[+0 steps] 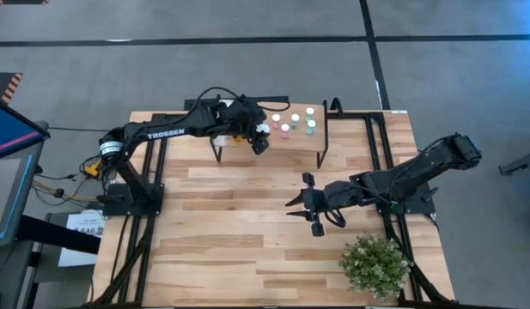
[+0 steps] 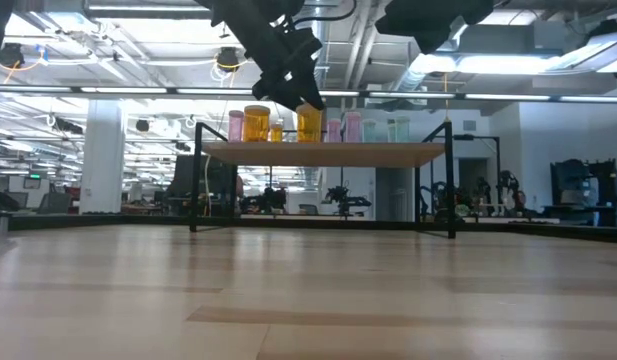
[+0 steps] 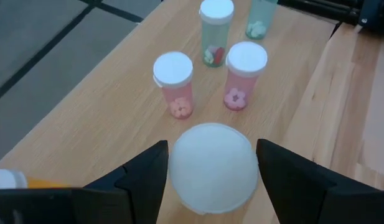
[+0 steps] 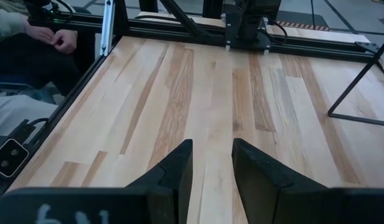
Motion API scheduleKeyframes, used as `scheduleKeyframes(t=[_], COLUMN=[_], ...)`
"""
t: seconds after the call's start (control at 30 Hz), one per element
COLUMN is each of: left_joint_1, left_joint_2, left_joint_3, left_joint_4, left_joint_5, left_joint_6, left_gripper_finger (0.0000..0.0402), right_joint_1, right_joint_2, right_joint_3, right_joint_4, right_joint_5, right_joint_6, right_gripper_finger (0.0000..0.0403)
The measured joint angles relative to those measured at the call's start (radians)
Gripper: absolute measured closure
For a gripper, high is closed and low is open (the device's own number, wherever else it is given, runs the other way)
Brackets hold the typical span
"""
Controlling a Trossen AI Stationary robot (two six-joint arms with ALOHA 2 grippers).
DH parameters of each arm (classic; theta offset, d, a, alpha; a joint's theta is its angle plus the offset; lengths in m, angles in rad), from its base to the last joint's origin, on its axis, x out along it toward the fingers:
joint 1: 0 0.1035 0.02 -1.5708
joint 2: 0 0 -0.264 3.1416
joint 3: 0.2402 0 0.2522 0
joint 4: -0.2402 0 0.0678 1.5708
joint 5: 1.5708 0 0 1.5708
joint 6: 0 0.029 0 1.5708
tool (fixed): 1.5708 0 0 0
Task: Pick and place medicine bottles onto shelf by color
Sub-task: Put the large orange pill bottle on the shelf, then return to Home Position
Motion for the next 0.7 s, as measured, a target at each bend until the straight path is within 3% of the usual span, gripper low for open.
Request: scheduleKeyframes(t=[0.37,0.7], left_joint_1=[-0.009,-0.092], left_joint_2=[-0.041,-0.212], left_joint_3=[0.000,-0.005], left_joint_4=[0.025,0.016], left_joint_5=[-0.008,-0.030], left_joint_6=[0.026,0.120], left_gripper_finger=[0.0170,0.0179], right_joint_1=[0.000,0.000], right_joint_2=[0.000,-0.011], right_joint_3=[0.000,0.000], right_joint_4=[-0.005,0.006], right_joint_5=[0.000,-0.018], right_joint_6=[0.006,-0.042], right_gripper_finger=[0.0269,0.0269])
